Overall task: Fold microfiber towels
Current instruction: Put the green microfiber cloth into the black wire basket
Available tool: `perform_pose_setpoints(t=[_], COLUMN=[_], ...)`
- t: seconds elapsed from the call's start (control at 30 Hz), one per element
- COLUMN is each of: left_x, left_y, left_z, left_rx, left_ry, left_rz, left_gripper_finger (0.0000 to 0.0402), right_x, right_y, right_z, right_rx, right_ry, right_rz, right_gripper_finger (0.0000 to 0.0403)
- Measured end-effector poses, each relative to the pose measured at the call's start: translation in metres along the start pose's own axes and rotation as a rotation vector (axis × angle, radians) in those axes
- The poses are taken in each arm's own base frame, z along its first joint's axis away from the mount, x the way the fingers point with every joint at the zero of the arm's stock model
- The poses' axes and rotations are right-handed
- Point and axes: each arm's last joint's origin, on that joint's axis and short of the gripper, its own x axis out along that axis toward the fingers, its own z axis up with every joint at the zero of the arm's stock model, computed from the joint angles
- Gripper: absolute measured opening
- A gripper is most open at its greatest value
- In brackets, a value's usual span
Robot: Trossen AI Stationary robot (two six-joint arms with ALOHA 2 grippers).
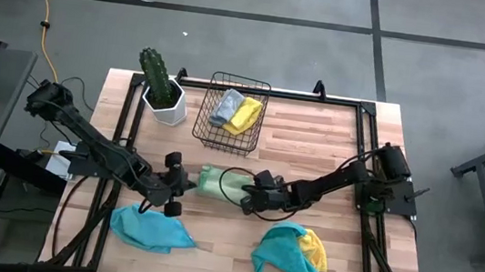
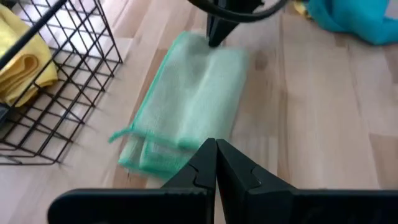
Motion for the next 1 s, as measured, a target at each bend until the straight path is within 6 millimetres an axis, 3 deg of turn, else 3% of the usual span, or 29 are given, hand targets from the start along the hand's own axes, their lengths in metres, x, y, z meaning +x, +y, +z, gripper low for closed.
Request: perform_pose_setpoints(t=[0.17, 0.47, 0.67, 0.8, 1.0], left_x=[0.0, 0.0, 0.0, 0.0, 0.0], left_y=[0.0, 0.0, -0.001, -0.001, -0.001], left_z=[0.0, 0.001, 0.002, 0.002, 0.002], left_rx=[0.0, -0.007, -0.011, -0.013, -0.011], left_ry=[-0.001, -0.014, -0.018, -0.02, -0.015], left_rz=[0.007, 0.0, -0.002, -0.003, -0.004], left_gripper_finger=[0.0, 0.0, 0.0, 0.0, 0.0], right_x=[-0.012, -0.062, -0.068, -0.064, -0.058], right_y=[-0.007, -0.015, -0.014, -0.019, -0.027], right_z=[-0.004, -0.002, 0.001, 0.005, 0.012], right_rx=[-0.033, -0.062, -0.061, -0.046, -0.024], right_ry=[0.066, 0.122, 0.126, 0.134, 0.182], right_rz=[-0.084, -0.2, -0.19, -0.212, -0.249], right_gripper_finger=[0.0001, 0.0, 0.0008, 0.0051, 0.016])
